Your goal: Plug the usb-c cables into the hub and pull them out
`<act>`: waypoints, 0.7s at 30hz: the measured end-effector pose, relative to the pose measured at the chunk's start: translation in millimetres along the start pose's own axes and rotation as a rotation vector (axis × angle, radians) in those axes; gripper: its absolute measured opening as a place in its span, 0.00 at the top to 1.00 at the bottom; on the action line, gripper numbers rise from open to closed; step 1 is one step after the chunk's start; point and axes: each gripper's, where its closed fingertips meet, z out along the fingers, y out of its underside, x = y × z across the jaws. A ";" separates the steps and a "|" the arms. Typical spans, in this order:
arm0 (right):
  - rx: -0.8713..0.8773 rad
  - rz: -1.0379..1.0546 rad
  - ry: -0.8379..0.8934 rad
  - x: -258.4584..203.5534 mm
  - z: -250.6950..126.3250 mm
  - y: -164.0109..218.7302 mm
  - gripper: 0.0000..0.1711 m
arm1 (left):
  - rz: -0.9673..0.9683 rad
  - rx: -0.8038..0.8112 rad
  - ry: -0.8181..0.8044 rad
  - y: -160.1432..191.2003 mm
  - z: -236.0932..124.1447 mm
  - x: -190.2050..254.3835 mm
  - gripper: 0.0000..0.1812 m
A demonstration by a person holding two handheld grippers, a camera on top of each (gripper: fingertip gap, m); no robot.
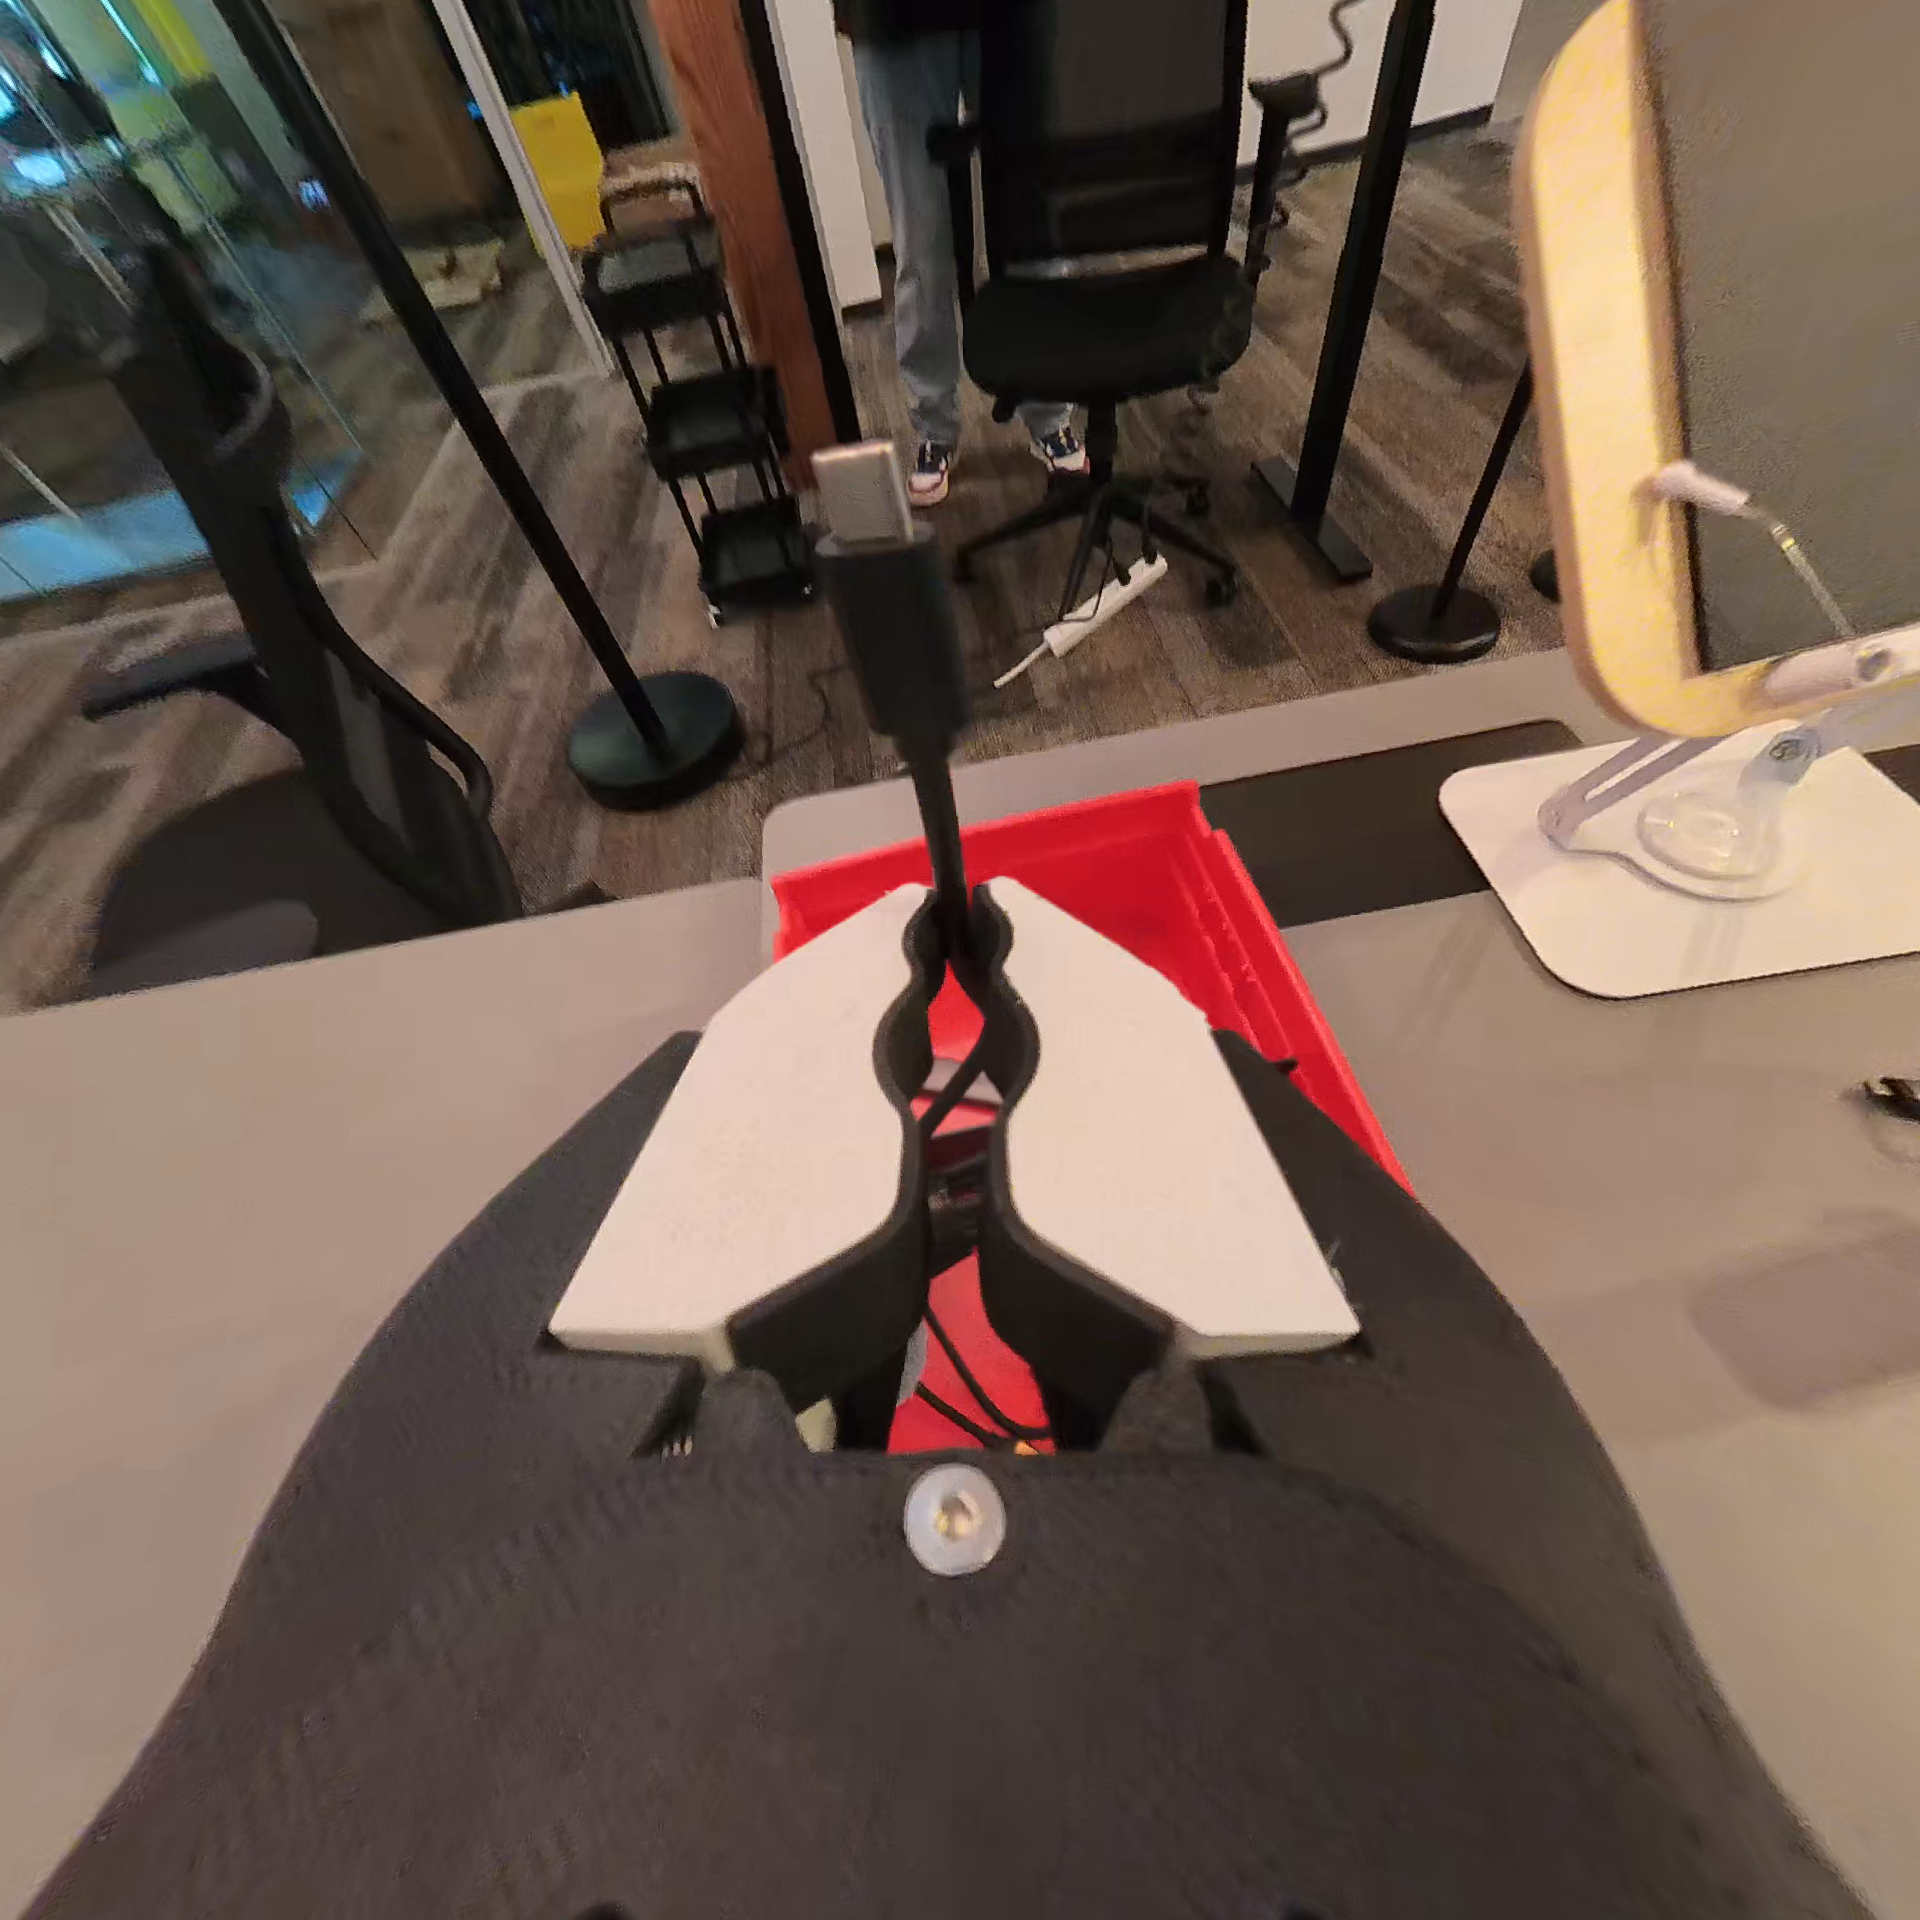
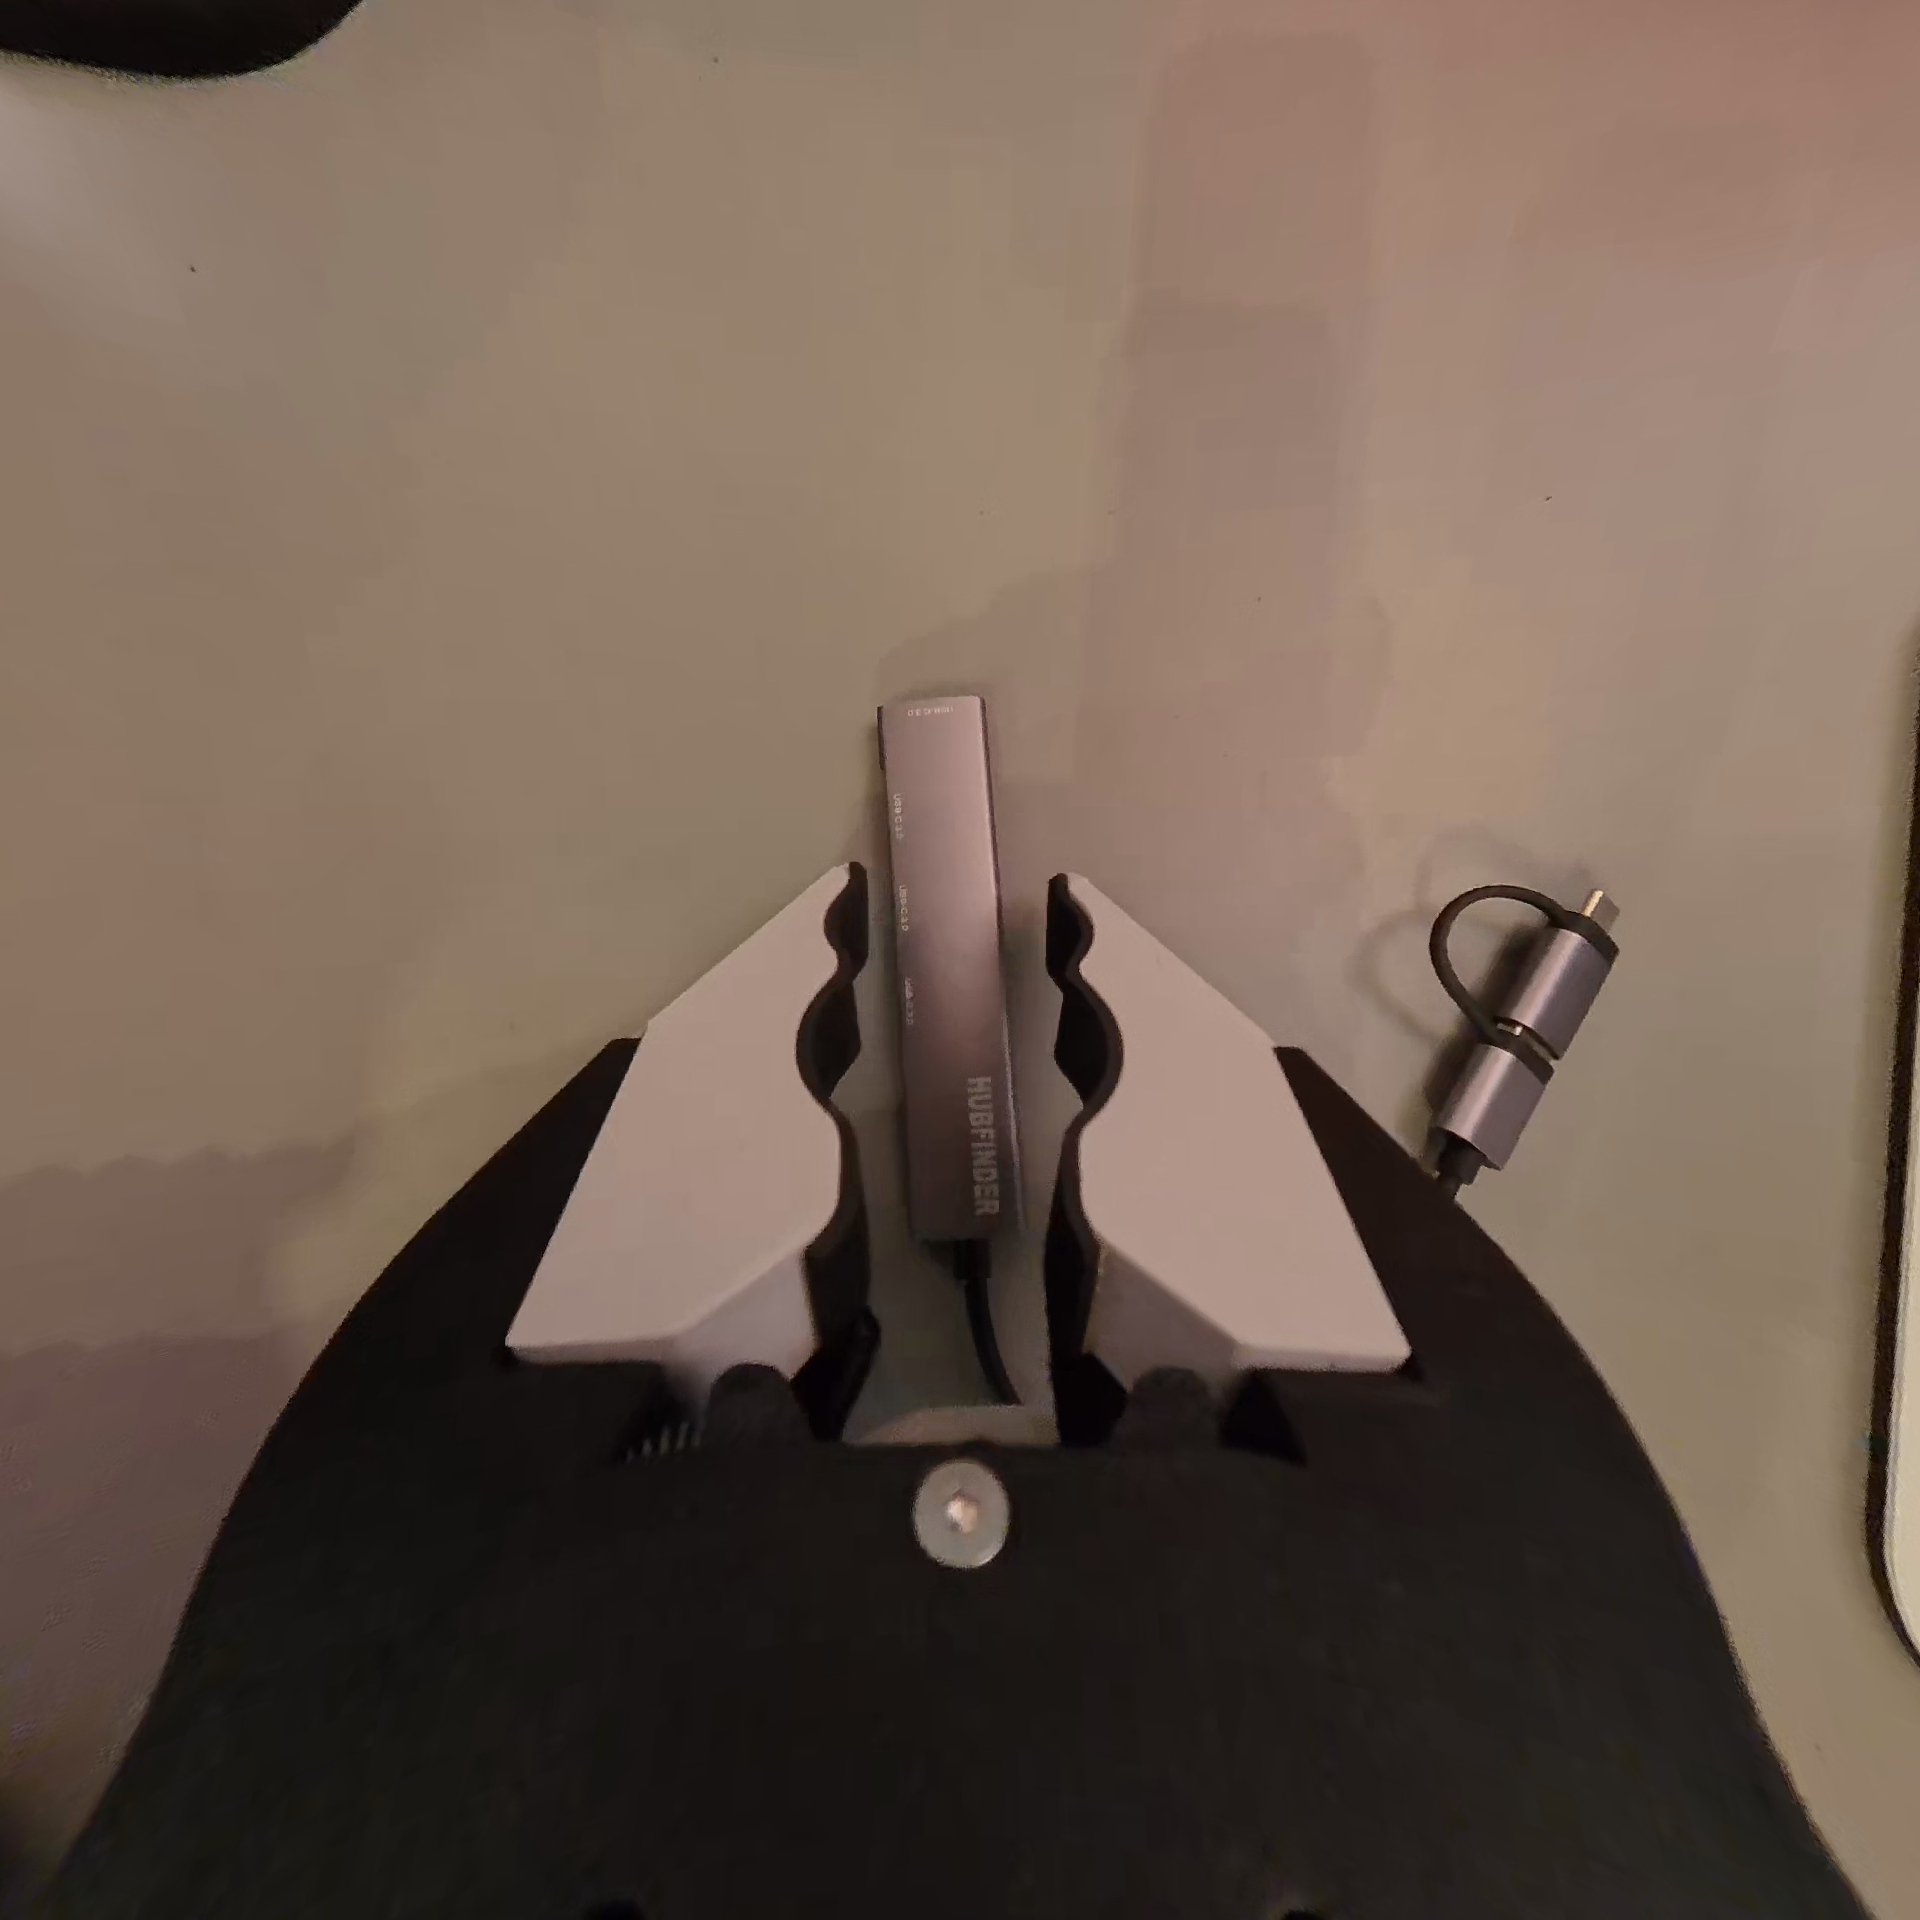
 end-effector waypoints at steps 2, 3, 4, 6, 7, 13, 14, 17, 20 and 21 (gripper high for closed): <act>0.022 0.000 0.005 0.8 -2.7 -3.7 0.79 | 0.033 0.027 0.002 -19.0 -13.8 3.9 0.97; 0.041 -0.001 0.011 1.8 -5.0 -6.9 0.78 | 0.047 0.037 0.007 -27.4 -20.6 8.1 0.97; 0.064 0.000 0.015 2.3 -8.2 -11.4 0.78 | 0.063 0.049 0.013 -35.4 -27.3 13.8 0.98; 0.127 -0.005 0.029 3.8 -16.5 -23.6 0.77 | 0.106 0.060 0.061 -46.4 -39.1 35.7 0.98; 0.170 -0.009 0.033 3.6 -21.9 -31.7 0.77 | 0.135 0.059 0.084 -48.9 -43.9 49.2 0.98; 0.440 -0.017 0.077 6.0 -63.3 -78.2 0.77 | 0.335 -0.010 0.282 -18.5 -56.3 158.3 0.97; 0.482 -0.014 0.085 6.9 -70.7 -84.1 0.77 | 0.372 -0.044 0.309 -5.5 -55.8 176.9 0.97; 0.611 -0.007 0.087 6.0 -91.3 -101.6 0.77 | 0.485 -0.144 0.367 36.4 -52.1 227.0 0.97; 0.698 -0.008 0.087 4.0 -103.9 -114.7 0.77 | 0.599 -0.257 0.429 82.9 -45.2 269.3 0.97; 0.701 -0.015 0.083 1.8 -104.0 -116.9 0.77 | 0.617 -0.284 0.452 95.1 -42.8 280.6 0.97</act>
